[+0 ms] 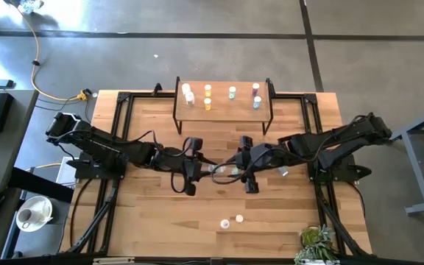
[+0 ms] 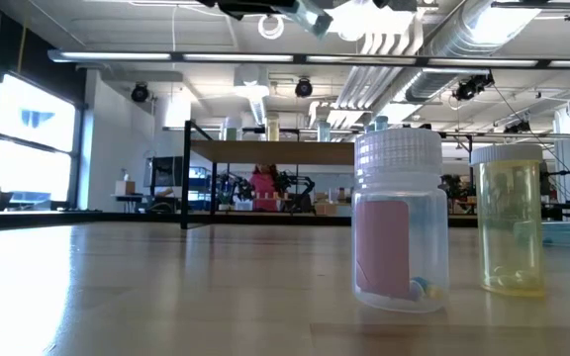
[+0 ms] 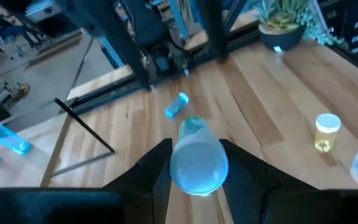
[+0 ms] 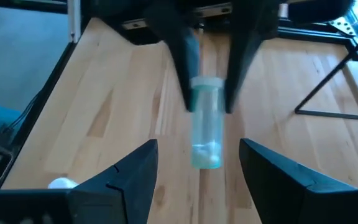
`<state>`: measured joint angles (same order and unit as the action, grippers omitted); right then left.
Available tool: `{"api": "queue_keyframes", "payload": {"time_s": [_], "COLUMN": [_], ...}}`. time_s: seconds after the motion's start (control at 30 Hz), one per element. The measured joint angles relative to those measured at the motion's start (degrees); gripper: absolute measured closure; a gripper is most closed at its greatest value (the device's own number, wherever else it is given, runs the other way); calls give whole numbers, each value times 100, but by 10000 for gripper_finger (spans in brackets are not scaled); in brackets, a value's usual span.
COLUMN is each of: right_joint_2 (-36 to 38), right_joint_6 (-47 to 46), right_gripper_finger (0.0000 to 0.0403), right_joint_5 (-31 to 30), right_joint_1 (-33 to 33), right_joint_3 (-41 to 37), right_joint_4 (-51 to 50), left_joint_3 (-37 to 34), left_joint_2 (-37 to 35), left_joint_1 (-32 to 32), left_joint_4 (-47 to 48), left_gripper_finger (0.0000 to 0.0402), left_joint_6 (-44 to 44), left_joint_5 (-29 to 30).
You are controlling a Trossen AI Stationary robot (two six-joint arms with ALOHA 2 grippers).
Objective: Pick and place medicine bottles onto shelf by color
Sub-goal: Put the bottom green pill bottle on the shelf aligned with the other green pill bottle
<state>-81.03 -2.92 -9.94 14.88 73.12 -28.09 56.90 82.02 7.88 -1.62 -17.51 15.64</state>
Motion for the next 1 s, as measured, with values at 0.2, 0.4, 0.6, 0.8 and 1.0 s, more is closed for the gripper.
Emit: {"api": "queue_keyframes", "payload": {"time_s": [0.2, 0.4, 0.6, 0.8, 1.0], "right_joint_2": [-2, -253, -578, -604, -604], "right_joint_6": [26, -13, 40, -12, -24], "right_gripper_finger": [187, 188, 188, 189, 231], "right_joint_5": [133, 427, 629, 691, 713], "right_joint_1": [-268, -481, -486, -490, -488], "right_joint_3": [0, 9, 9, 9, 9], "right_joint_4": [283, 337, 415, 481, 521], "left_joint_3": [0, -2, -9, -9, -9], "left_joint_2": [2, 2, 7, 7, 7], "left_joint_1": [0, 0, 0, 0, 0], "left_joint_4": [-27, -46, -77, -78, -128], "left_gripper_finger": [289, 289, 289, 289, 289], "left_joint_6": [-8, -5, 133, 145, 145], "left_joint_5": [-1, 36, 52, 61, 63]}}
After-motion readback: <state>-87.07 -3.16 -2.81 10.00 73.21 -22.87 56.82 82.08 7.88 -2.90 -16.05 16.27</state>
